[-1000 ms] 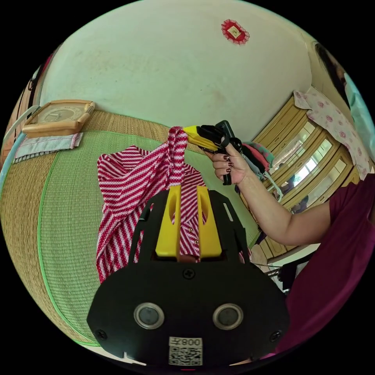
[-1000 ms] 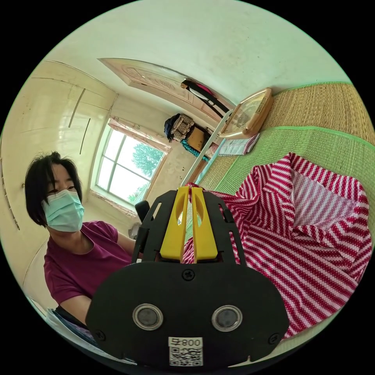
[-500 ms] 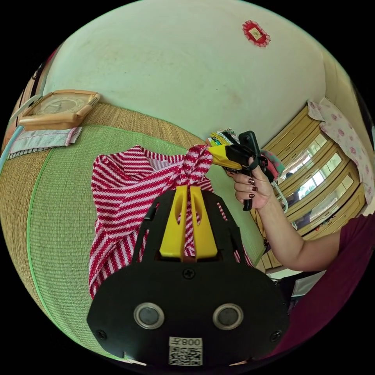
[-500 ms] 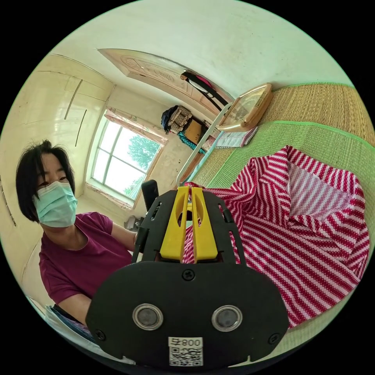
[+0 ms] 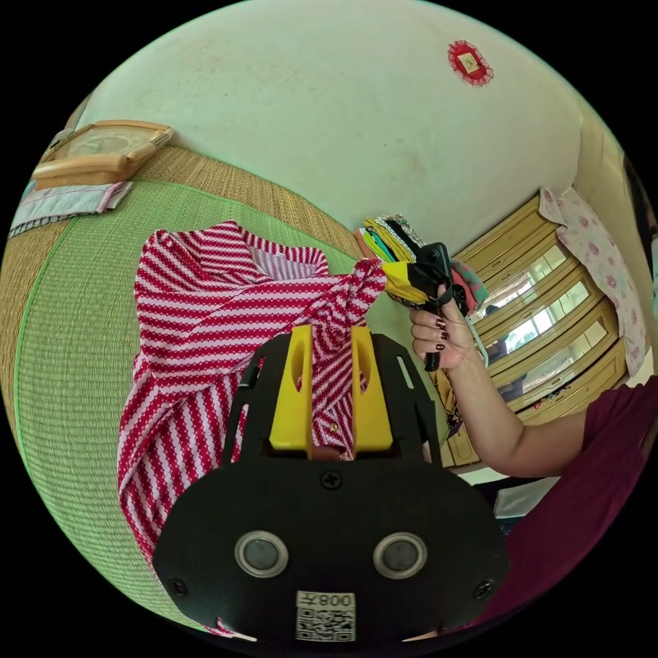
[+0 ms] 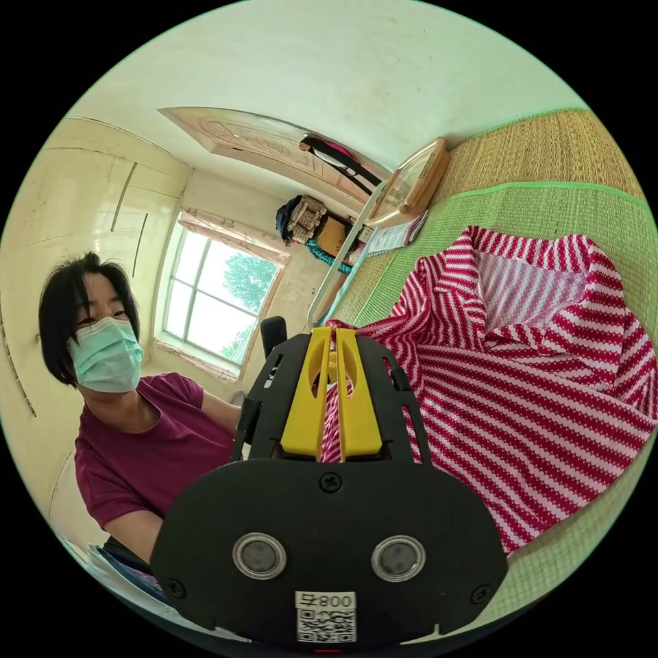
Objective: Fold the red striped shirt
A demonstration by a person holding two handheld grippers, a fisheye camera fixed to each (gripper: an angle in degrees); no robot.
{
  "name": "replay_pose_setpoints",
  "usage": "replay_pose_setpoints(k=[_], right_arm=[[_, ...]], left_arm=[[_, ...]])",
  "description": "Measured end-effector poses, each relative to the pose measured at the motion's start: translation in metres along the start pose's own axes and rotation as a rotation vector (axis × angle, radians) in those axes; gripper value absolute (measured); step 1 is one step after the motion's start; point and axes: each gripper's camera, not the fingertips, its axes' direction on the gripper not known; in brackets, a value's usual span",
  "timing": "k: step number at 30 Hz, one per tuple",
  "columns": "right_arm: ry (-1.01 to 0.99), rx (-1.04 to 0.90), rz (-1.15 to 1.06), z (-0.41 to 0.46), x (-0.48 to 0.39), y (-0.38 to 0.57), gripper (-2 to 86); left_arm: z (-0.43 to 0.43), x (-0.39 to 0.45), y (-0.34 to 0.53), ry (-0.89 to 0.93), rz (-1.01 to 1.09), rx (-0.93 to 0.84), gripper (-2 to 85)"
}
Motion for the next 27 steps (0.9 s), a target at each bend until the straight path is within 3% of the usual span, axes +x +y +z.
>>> replay_pose_setpoints(k=[8,19,27], right_arm=[[0.049,-0.008,0.014,0.017,-0.007,0.001,2.3],[0.455,-0.032,0.103,0.074,-0.018,0.060,11.7],[0.823,-0.029,0.037,0.179,-0.058,0.081,15.0]], left_arm=[[0.030,-0.020,-0.009,-0.032,0.008,-0.028,1.5],[0.040,-0.043,-0.011,-0.017,0.005,-0.033,0.4],[0.044,-0.052,-0.015,-0.019,0.035,-0.047,0.3]])
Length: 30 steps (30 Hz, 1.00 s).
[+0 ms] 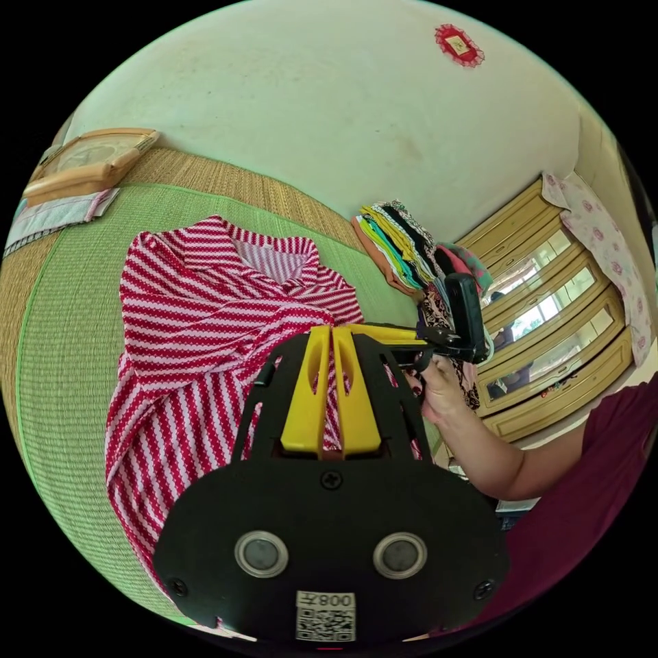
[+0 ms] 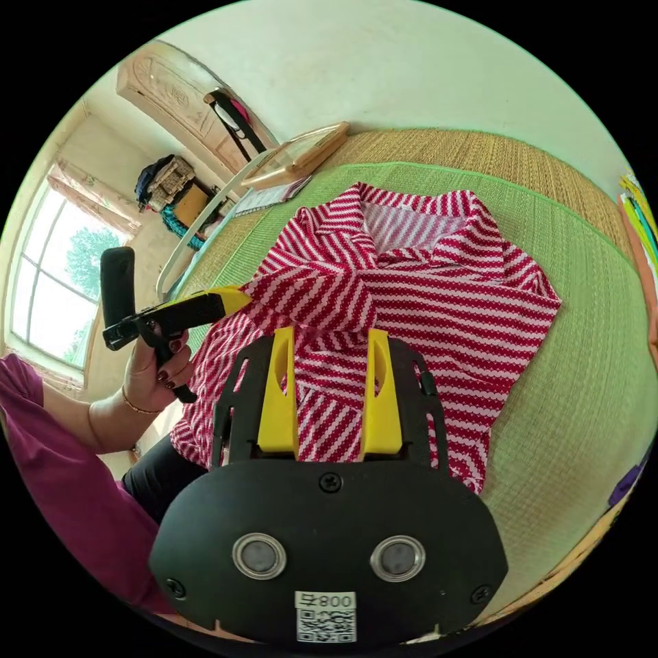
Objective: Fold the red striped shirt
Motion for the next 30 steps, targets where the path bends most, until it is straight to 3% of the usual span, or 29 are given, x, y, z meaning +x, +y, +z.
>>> replay_pose_setpoints(k=[8,14,21,30], right_arm=[[0.282,0.098,-0.010,0.023,-0.057,0.006,13.6],[0.376,0.170,0.016,0.001,-0.069,0.031,10.6],[0.317,0.157,0.088,-0.007,-0.073,0.060,10.9],[0.326,0.109,-0.019,-0.007,-0.108,0.071,11.0]], left_arm=[[-0.001,-0.015,0.000,0.003,0.004,-0.006,0.3],[0.001,-0.030,0.000,0.018,-0.014,-0.015,0.3],[0.002,-0.038,-0.002,0.028,-0.012,-0.019,0.3],[-0.002,-0.049,-0.005,0.029,-0.006,-0.025,0.3]])
